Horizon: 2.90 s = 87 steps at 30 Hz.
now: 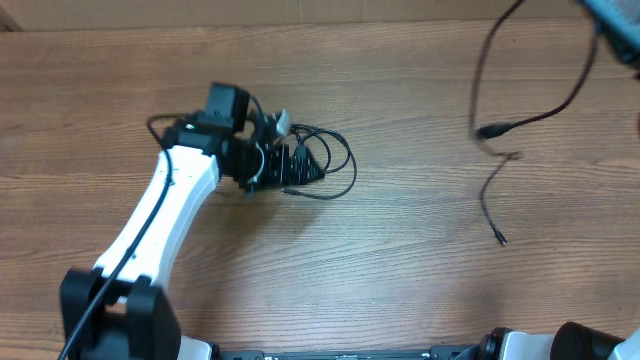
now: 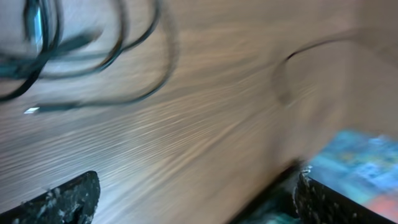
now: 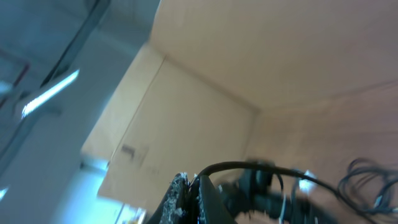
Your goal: Untangle cables
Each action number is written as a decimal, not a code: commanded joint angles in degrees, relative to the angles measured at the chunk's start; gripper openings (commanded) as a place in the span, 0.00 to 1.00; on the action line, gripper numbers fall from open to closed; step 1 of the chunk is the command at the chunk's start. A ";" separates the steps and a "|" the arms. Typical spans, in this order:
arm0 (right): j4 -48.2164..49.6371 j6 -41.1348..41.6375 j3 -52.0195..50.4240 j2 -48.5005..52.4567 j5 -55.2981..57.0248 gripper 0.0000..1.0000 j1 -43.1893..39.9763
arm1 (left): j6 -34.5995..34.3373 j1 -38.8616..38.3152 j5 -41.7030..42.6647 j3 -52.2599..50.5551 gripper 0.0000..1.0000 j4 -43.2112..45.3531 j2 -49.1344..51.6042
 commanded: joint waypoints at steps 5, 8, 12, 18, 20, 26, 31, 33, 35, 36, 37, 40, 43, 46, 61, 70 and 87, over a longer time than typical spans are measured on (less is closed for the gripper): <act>-2.21 -4.68 1.46 -0.90 -0.50 0.04 8.33 | -40.33 -0.11 13.92 7.48 1.00 0.02 -3.85; -2.23 -4.72 1.46 -0.90 -0.50 0.04 10.36 | -50.69 -0.87 19.06 7.48 1.00 0.11 -3.82; -2.21 -4.74 1.46 -0.90 1.27 0.04 13.53 | -62.01 -2.34 23.74 7.48 1.00 0.50 -3.82; -2.01 -8.94 1.46 -0.90 6.86 0.04 20.00 | -71.91 -4.55 27.91 7.48 1.00 2.51 -3.82; -2.05 -10.47 1.46 -0.90 9.73 0.04 21.73 | -74.07 -5.42 28.35 7.48 1.00 2.69 -3.82; -2.16 -15.28 1.33 -0.83 16.02 0.04 23.89 | -75.17 -8.00 34.21 7.48 0.98 2.67 -3.82; -2.95 -15.37 -0.02 -0.68 16.09 0.04 24.24 | -75.97 -8.81 38.23 7.48 0.89 2.78 -3.82; -3.37 -15.37 -0.26 -0.48 16.09 0.04 24.76 | -77.66 -8.81 38.23 7.48 0.76 3.91 -3.82; -3.56 -15.37 -0.26 -0.07 16.13 0.04 25.44 | -79.95 -8.81 38.21 7.48 0.69 7.04 -3.82; -3.54 -15.37 -0.26 0.11 16.15 0.04 25.68 | -80.78 -8.83 38.21 7.48 0.64 8.90 -3.82; -3.54 -15.37 -0.26 0.37 16.15 0.04 25.70 | -81.31 -8.85 38.21 7.48 0.62 10.49 -3.82; -3.56 -15.34 -0.26 0.79 16.11 0.04 25.70 | -82.23 -8.85 38.18 7.48 0.54 12.94 -3.82; -3.61 -15.34 -0.26 0.79 16.11 0.04 25.70 | -82.36 -8.85 38.18 7.48 0.41 12.94 -3.82; -3.87 -15.37 -0.26 0.79 16.13 0.04 25.70 | -83.12 -8.85 38.18 7.48 0.31 12.94 -3.82; -6.75 -15.32 -0.26 0.81 17.35 0.04 25.73 | -86.58 -8.85 38.25 7.48 0.54 12.98 -3.82; -6.95 -15.39 -0.26 0.85 17.88 0.04 27.50 | -91.17 -8.90 41.20 7.48 0.28 16.72 -3.82; -8.09 -22.82 -0.26 0.85 19.96 0.04 32.87 | -94.01 -8.31 44.57 7.48 0.70 20.26 -3.82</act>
